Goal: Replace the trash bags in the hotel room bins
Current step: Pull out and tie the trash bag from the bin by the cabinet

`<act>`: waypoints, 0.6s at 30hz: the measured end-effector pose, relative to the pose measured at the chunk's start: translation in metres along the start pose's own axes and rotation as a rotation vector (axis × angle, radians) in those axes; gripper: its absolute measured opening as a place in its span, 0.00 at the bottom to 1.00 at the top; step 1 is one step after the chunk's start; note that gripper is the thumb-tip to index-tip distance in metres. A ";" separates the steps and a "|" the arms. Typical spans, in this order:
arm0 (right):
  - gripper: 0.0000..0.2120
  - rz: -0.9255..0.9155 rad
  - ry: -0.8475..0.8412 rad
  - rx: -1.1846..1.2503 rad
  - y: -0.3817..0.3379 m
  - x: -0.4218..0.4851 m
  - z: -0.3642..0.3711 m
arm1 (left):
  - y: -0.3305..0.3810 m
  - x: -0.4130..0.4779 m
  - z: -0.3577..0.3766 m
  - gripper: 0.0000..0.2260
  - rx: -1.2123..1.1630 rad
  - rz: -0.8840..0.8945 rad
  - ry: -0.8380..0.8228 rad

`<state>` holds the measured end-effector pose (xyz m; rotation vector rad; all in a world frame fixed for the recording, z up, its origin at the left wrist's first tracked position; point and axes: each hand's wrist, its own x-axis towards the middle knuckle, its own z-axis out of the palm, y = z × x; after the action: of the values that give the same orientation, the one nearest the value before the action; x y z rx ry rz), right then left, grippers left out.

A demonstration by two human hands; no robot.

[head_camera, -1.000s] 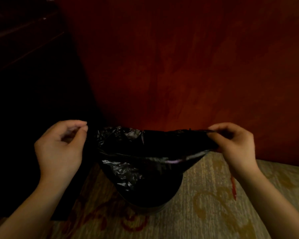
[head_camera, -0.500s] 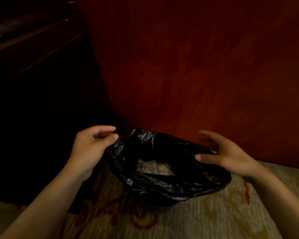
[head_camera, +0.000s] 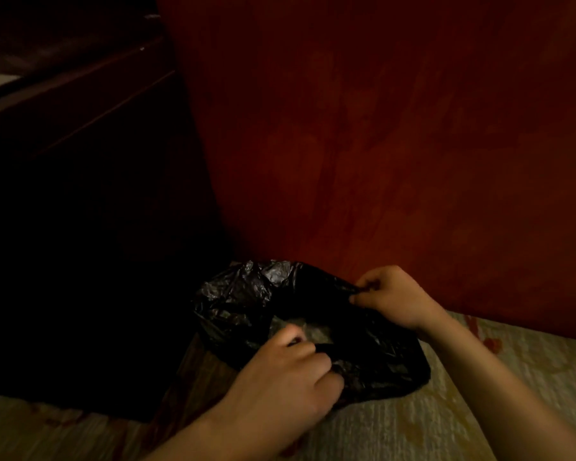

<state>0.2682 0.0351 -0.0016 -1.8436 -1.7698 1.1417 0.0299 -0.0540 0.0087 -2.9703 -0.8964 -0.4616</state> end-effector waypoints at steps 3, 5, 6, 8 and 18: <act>0.04 0.005 -0.110 0.007 -0.001 0.001 -0.004 | -0.001 -0.004 -0.009 0.14 -0.196 -0.058 -0.034; 0.08 0.006 -0.127 0.075 -0.003 0.004 0.000 | 0.001 -0.006 0.005 0.27 -0.007 -0.094 -0.158; 0.10 0.008 -0.142 0.121 -0.005 0.006 0.003 | 0.003 -0.007 0.013 0.25 0.075 -0.110 -0.207; 0.11 -0.003 -0.123 0.171 -0.006 0.011 0.011 | 0.003 -0.005 0.020 0.11 0.139 -0.082 -0.200; 0.06 -0.104 -0.042 0.342 -0.007 0.016 0.008 | -0.012 -0.015 -0.022 0.07 -0.445 -0.310 0.162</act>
<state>0.2561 0.0491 -0.0067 -1.5209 -1.5549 1.3535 0.0053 -0.0539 0.0248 -3.1029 -1.4041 -1.0178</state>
